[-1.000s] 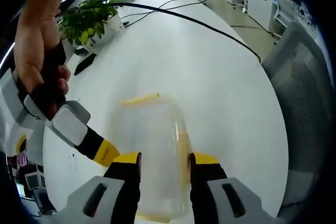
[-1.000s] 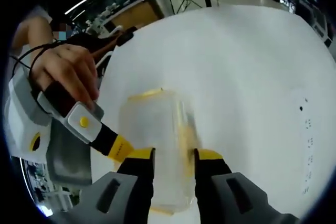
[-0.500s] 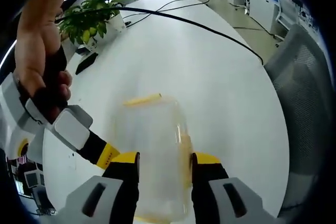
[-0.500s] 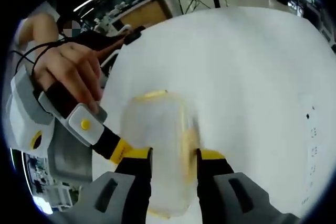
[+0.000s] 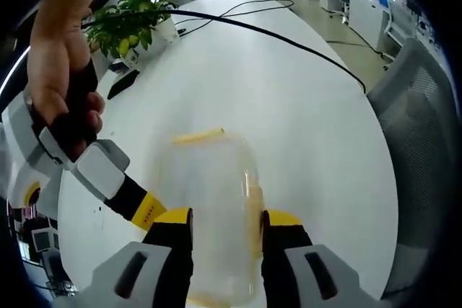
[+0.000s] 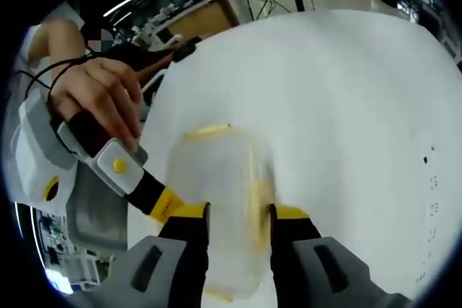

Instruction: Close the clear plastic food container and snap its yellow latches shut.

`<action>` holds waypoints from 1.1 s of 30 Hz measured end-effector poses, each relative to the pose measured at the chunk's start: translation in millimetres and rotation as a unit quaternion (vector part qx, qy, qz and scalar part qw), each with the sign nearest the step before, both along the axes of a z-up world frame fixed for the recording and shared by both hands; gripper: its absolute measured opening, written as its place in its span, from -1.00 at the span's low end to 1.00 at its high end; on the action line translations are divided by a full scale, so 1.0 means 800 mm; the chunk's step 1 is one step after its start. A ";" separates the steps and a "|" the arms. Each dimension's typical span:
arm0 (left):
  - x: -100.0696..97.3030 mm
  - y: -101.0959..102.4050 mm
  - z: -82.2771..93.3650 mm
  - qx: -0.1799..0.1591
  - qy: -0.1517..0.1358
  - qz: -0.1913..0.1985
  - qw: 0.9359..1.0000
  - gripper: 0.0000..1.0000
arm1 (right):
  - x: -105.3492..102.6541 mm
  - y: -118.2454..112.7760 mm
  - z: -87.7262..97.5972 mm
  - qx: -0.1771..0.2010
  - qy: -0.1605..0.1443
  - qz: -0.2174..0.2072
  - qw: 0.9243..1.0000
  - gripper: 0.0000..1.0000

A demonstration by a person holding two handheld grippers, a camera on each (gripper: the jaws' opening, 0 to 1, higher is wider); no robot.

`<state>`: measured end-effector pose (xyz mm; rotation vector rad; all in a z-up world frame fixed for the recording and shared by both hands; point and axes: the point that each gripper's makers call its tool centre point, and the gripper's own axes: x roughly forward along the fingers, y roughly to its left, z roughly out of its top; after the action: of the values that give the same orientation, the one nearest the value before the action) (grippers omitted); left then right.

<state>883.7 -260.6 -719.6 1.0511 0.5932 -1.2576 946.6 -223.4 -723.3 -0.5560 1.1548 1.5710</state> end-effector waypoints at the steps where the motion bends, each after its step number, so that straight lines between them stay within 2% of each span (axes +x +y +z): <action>1: 0.000 0.000 0.000 -0.001 0.000 0.000 1.000 -0.41 | -0.002 0.000 0.000 0.000 0.000 0.000 1.000 -0.42; 8: -0.001 0.001 -0.001 -0.006 -0.001 0.003 1.000 -0.44 | -0.007 -0.001 0.000 -0.004 -0.003 0.001 1.000 -0.42; 19: -0.001 0.003 -0.003 -0.004 0.001 0.017 1.000 -0.51 | -0.001 0.000 -0.004 -0.009 0.001 -0.008 1.000 -0.47; 20: -0.001 0.003 -0.003 0.003 -0.001 0.018 1.000 -0.52 | -0.001 0.000 -0.005 -0.012 0.005 -0.010 1.000 -0.54; 21: -0.001 0.003 -0.005 0.007 -0.003 0.020 1.000 -0.52 | -0.018 0.003 0.002 -0.014 0.041 -0.006 0.999 -0.52; 22: 0.000 0.001 -0.007 0.005 0.001 0.021 1.000 -0.52 | -0.006 0.005 0.006 -0.005 0.017 -0.009 1.000 -0.53; 23: 0.000 0.000 -0.008 0.004 0.002 0.021 1.000 -0.53 | -0.007 0.005 0.008 -0.003 0.014 -0.006 1.000 -0.53; 25: -0.005 0.000 -0.012 0.013 -0.003 0.015 1.000 -0.55 | -0.003 0.008 0.006 0.005 0.013 -0.011 1.000 -0.53; 26: -0.002 -0.003 -0.011 0.005 -0.007 0.021 1.000 -0.55 | -0.003 0.007 0.008 0.006 0.014 -0.014 1.000 -0.53; 33: 0.003 0.000 -0.009 0.005 -0.010 0.020 1.000 -0.54 | -0.005 0.002 0.011 0.009 0.008 -0.013 1.000 -0.52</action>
<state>885.7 -260.3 -727.0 1.0550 0.6037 -1.2093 942.7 -221.9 -714.5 -0.5156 1.1547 1.5647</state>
